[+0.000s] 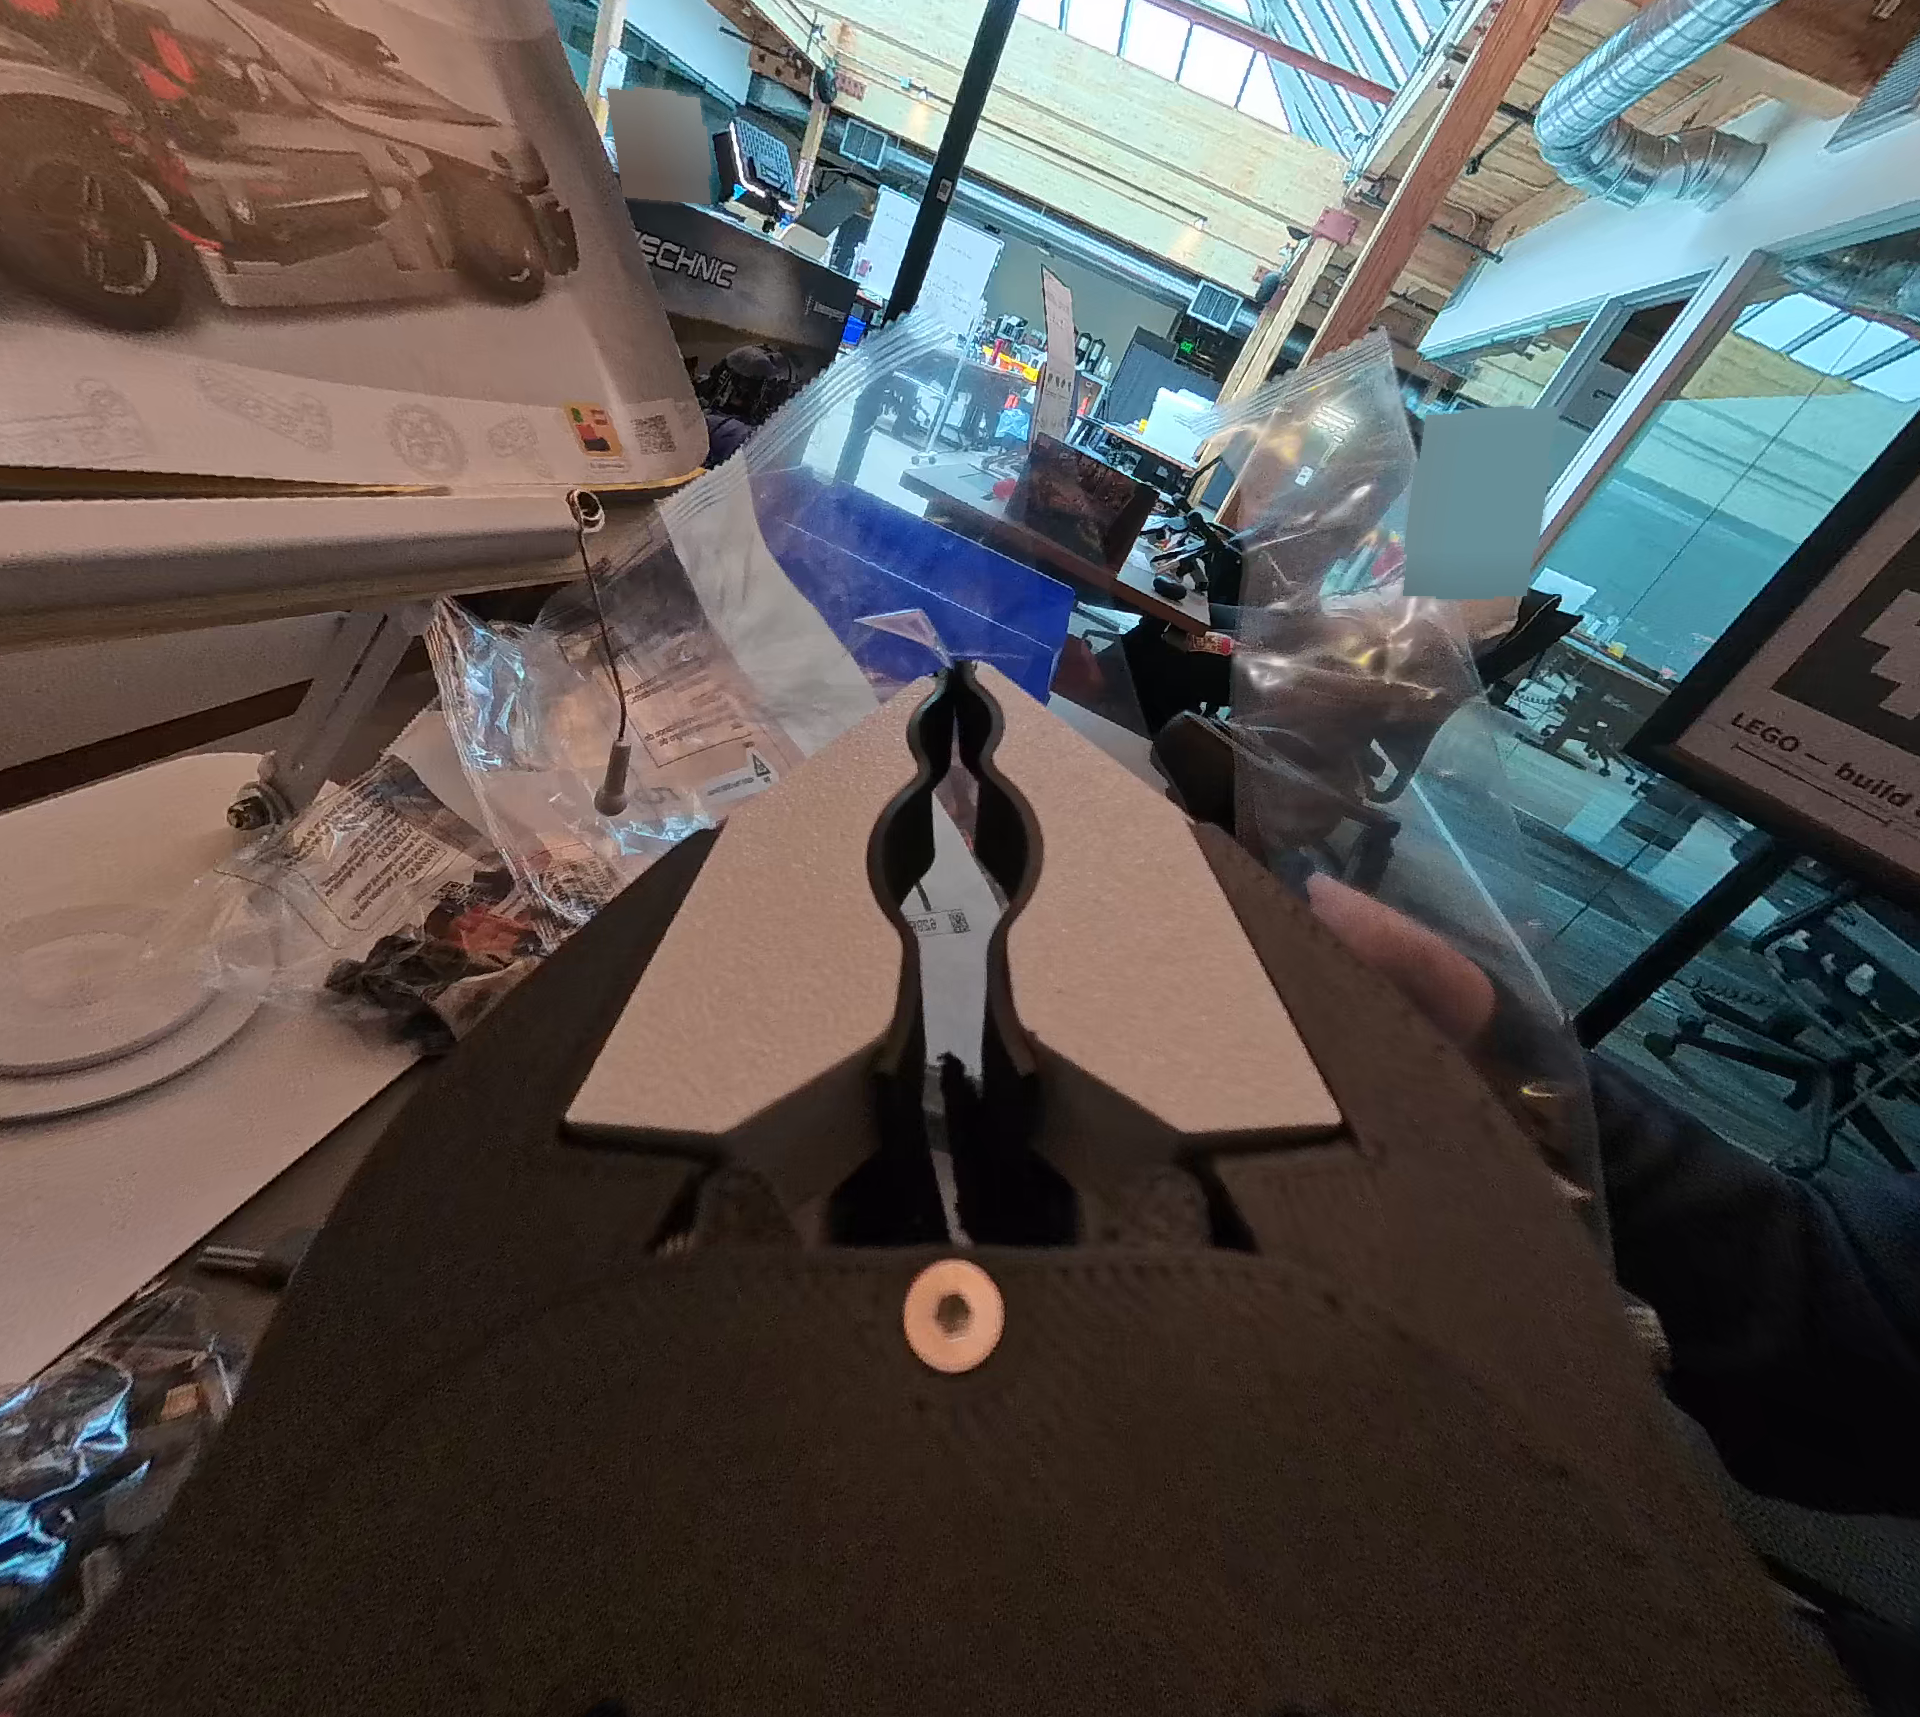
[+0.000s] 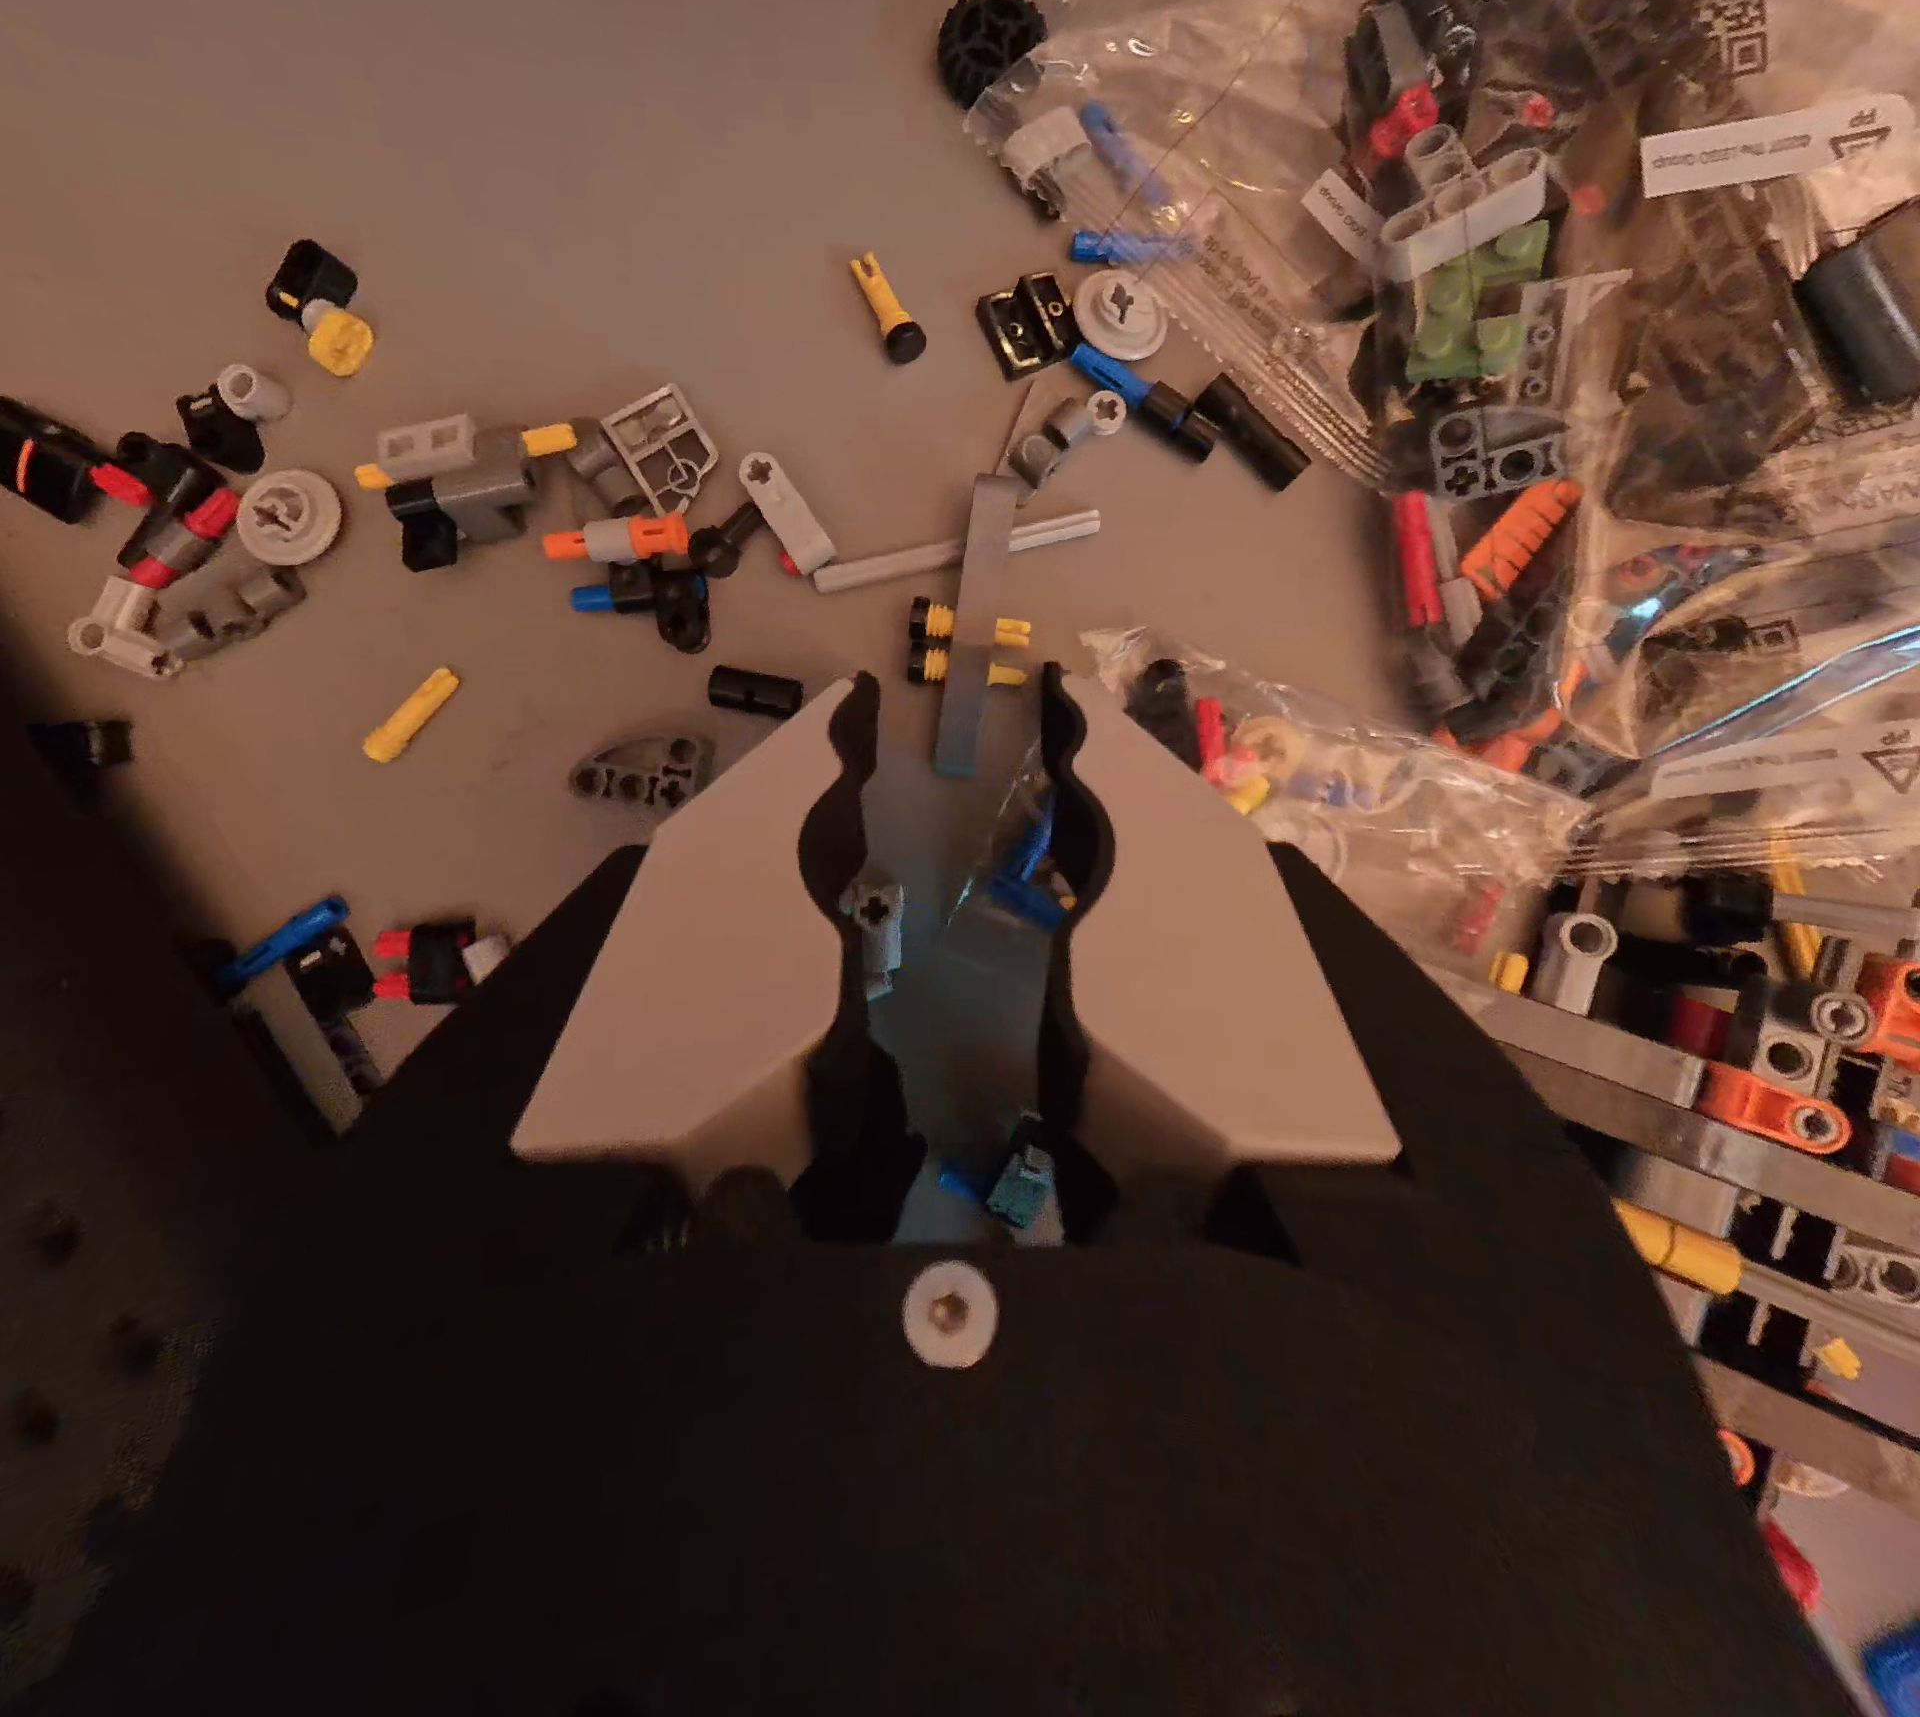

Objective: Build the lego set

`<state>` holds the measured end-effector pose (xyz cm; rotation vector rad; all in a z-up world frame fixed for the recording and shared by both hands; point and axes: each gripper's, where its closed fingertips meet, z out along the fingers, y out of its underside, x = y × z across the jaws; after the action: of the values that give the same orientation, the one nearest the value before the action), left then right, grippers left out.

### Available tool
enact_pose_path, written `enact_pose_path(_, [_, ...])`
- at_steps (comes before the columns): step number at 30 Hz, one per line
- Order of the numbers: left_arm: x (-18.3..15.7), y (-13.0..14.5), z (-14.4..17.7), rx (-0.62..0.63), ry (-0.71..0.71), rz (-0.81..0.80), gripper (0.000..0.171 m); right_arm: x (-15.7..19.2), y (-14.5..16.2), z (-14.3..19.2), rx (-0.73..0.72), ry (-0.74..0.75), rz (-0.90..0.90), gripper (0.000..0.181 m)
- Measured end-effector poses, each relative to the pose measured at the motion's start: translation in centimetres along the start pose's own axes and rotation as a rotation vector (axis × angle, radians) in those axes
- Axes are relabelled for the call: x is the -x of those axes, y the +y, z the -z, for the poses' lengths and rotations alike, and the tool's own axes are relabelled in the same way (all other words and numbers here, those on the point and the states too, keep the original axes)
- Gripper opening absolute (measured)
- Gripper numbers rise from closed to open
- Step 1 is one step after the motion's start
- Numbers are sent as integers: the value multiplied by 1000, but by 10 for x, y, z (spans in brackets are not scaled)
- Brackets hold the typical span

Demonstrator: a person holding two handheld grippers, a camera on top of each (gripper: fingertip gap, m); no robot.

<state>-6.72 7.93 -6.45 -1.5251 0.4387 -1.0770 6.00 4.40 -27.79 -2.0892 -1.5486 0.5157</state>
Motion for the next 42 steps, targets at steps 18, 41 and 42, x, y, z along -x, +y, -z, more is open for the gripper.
enact_pose_path(18, [-1,2,-2,6,8,2,0,-3,-9,-4,-21,10,65,30])
enact_pose_path(41, [0,2,-1,5,7,3,0,0,-7,-3,-29,59,110,8])
enact_pose_path(42, [0,2,-1,5,7,3,0,0,-7,-3,-31,65,123,8])
